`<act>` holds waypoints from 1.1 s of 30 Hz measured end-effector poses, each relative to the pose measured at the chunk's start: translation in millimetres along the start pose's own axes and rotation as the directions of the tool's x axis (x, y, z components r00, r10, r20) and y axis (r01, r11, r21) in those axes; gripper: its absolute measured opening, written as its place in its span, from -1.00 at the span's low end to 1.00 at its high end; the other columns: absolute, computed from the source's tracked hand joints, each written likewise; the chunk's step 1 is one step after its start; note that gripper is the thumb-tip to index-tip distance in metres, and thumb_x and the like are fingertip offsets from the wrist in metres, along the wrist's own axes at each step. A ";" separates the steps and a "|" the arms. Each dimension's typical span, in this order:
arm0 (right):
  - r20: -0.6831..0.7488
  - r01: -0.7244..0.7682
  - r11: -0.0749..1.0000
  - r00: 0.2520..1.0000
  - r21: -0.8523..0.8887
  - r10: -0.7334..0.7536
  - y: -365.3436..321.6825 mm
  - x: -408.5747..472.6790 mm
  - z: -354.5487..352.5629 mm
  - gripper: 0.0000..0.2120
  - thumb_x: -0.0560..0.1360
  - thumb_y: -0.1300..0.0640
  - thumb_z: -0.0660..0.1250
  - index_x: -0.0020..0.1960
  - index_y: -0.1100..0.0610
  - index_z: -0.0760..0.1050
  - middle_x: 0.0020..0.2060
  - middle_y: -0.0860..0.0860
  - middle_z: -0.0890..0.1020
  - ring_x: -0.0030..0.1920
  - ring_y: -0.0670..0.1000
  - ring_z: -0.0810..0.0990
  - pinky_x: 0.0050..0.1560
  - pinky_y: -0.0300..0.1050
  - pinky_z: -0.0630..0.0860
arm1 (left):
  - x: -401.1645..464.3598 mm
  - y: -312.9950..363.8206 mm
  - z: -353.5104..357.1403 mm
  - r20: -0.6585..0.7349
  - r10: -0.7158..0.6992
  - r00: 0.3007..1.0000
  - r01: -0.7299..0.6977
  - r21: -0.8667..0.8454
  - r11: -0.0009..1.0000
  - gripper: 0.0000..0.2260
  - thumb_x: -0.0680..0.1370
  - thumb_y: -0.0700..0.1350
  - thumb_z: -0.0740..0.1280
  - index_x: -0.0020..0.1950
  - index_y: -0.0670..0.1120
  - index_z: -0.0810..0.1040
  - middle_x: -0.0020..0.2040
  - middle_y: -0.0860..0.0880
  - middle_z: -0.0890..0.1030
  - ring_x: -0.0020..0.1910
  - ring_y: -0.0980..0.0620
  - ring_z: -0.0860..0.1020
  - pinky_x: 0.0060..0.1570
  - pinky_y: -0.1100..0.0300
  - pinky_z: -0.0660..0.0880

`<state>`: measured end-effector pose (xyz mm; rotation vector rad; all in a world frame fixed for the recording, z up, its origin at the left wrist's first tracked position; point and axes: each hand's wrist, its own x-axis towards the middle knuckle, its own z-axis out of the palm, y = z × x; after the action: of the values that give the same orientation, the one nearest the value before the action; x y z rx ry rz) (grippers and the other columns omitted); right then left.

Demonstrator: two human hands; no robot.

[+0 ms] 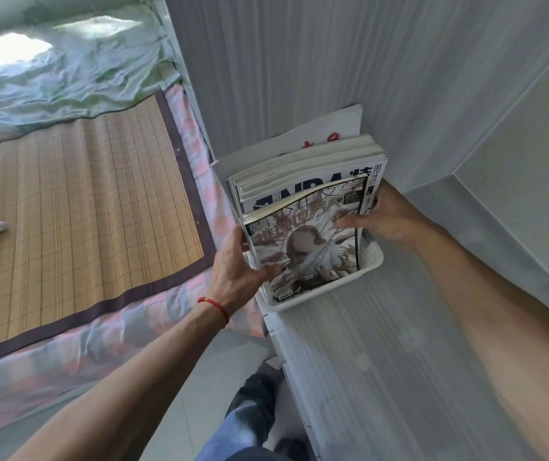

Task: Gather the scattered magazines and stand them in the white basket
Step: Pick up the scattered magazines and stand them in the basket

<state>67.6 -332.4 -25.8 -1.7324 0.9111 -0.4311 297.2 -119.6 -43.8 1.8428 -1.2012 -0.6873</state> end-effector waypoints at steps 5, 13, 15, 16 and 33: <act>0.055 -0.018 1.000 0.998 0.014 0.018 2.2 -5.5 -0.5 -0.18 0.27 0.09 0.68 0.45 -0.03 0.39 0.22 -0.13 0.68 0.25 -0.13 0.64 0.19 -0.21 0.60 | 0.3 -5.0 -0.7 0.049 -0.015 0.999 0.012 0.044 0.999 -0.30 0.36 -0.04 0.63 0.32 0.14 0.26 0.30 0.03 0.54 0.24 0.06 0.51 0.16 0.23 0.45; 0.030 -0.057 0.996 0.998 0.072 0.055 7.3 -19.0 8.3 -0.27 0.18 -0.17 0.70 0.28 -0.05 0.57 0.16 -0.10 0.72 0.21 -0.08 0.67 0.27 -0.01 0.57 | 5.3 -11.3 -6.4 0.164 0.008 0.986 -0.041 0.195 0.980 -0.20 0.35 0.04 0.63 0.44 -0.02 0.25 0.38 -0.08 0.47 0.35 -0.05 0.42 0.39 -0.01 0.45; 0.013 -0.039 0.997 0.999 0.064 0.038 11.8 -20.6 11.6 -0.26 0.15 -0.23 0.69 0.26 -0.05 0.60 0.15 -0.11 0.72 0.22 -0.07 0.67 0.34 0.07 0.52 | 7.2 -12.1 -7.9 0.199 -0.001 0.980 -0.041 0.210 0.977 -0.22 0.35 0.05 0.62 0.44 -0.03 0.28 0.37 -0.06 0.46 0.32 0.01 0.39 0.38 0.00 0.43; 0.008 -0.042 0.997 0.999 0.064 0.041 12.8 -20.7 11.6 -0.26 0.14 -0.24 0.69 0.26 -0.06 0.60 0.15 -0.11 0.72 0.22 -0.07 0.67 0.36 0.10 0.51 | 8.6 -11.4 -9.0 0.212 -0.003 0.977 -0.045 0.223 0.974 -0.21 0.35 0.05 0.62 0.44 -0.04 0.28 0.37 -0.06 0.46 0.30 0.03 0.37 0.37 0.02 0.42; -0.012 -0.104 0.995 0.995 0.015 0.104 18.3 -23.3 10.5 -0.20 0.16 -0.02 0.72 0.34 0.00 0.51 0.18 -0.12 0.70 0.24 -0.09 0.65 0.37 0.11 0.52 | 4.4 6.0 3.6 0.125 0.072 0.990 -0.083 0.084 0.993 -0.25 0.36 -0.03 0.63 0.30 -0.07 0.16 0.23 -0.11 0.56 0.20 -0.06 0.59 0.22 0.11 0.60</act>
<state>53.1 -310.4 -43.0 -1.6630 1.0005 -0.3799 293.3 -126.2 -40.6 1.8377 -1.3956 -0.7216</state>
